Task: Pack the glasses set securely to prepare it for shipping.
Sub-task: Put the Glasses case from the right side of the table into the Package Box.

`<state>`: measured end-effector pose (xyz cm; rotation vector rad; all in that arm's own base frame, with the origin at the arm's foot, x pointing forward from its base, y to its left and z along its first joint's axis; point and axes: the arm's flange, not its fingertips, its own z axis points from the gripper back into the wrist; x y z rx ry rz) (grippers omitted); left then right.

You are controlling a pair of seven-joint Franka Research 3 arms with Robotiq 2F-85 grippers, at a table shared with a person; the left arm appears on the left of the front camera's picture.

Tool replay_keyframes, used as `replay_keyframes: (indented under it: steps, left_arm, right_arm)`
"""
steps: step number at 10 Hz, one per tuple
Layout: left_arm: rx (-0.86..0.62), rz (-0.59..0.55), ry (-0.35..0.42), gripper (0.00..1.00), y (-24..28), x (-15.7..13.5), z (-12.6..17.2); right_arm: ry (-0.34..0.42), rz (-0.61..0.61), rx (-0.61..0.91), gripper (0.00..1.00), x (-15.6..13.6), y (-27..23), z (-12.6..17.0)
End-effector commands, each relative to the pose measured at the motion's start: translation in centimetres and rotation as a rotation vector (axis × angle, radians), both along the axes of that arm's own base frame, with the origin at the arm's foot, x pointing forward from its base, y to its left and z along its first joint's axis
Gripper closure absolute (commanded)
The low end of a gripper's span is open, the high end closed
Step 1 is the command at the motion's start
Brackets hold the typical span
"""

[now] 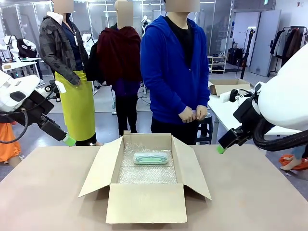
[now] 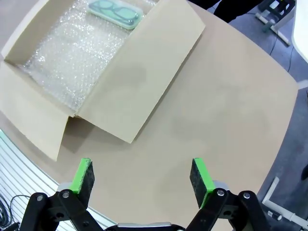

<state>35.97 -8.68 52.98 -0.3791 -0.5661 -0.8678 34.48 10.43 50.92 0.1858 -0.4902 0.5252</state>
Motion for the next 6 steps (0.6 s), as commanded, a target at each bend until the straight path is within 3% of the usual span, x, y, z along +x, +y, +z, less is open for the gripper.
replay_keyframes:
  steps: [1, 6]
  left_arm:
    - [-0.008, -0.022, -0.002, 0.0, 0.31, 0.03, 0.12]
    - [-0.008, -0.022, -0.002, 0.0, 0.31, 0.03, 0.12]
  right_arm:
    - [-0.011, -0.003, 0.001, 0.0, -0.24, 0.07, -0.08]
    - [-0.011, -0.003, 0.001, 0.0, -0.24, 0.07, -0.08]
